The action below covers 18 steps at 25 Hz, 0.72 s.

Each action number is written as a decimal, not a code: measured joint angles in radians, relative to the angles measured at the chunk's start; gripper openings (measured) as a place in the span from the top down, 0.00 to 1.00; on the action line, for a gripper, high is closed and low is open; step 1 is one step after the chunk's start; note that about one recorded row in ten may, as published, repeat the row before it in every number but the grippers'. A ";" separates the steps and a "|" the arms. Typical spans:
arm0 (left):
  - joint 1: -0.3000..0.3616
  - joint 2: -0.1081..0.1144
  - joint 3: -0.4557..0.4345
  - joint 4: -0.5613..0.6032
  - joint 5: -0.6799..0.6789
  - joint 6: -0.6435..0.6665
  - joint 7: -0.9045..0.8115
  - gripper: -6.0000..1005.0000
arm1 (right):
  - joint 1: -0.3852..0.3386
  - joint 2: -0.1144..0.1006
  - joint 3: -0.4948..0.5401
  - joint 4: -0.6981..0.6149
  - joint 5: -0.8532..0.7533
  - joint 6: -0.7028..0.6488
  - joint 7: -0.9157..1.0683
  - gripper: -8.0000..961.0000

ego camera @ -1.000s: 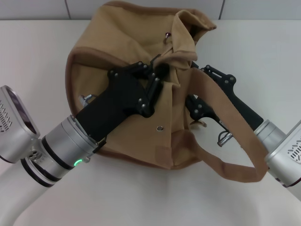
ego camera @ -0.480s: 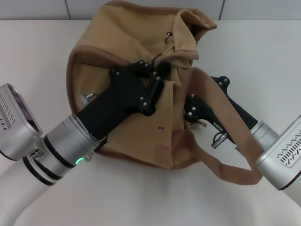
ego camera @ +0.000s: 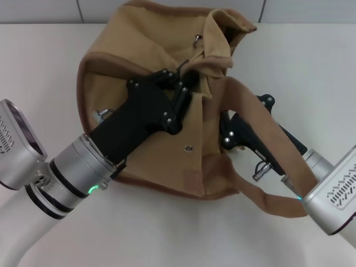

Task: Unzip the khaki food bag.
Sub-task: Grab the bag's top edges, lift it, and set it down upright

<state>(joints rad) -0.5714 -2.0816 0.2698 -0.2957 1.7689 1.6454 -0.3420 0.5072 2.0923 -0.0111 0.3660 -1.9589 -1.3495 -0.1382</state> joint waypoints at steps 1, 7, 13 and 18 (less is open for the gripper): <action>0.001 0.000 -0.004 0.000 0.000 0.001 0.000 0.86 | -0.002 0.000 -0.002 0.001 0.000 -0.001 -0.014 0.99; 0.003 0.000 -0.014 0.000 0.000 0.011 0.000 0.85 | -0.019 0.000 -0.003 0.011 -0.002 -0.002 -0.061 0.99; 0.012 0.000 -0.041 0.007 0.000 0.045 0.000 0.85 | -0.021 0.000 -0.003 0.008 -0.003 0.005 -0.064 0.99; 0.018 0.000 -0.055 0.009 -0.002 0.070 -0.001 0.85 | -0.029 0.000 0.002 0.004 -0.003 0.006 -0.064 0.99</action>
<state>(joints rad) -0.5530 -2.0815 0.2149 -0.2868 1.7671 1.7158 -0.3432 0.4782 2.0924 -0.0093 0.3697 -1.9622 -1.3435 -0.2023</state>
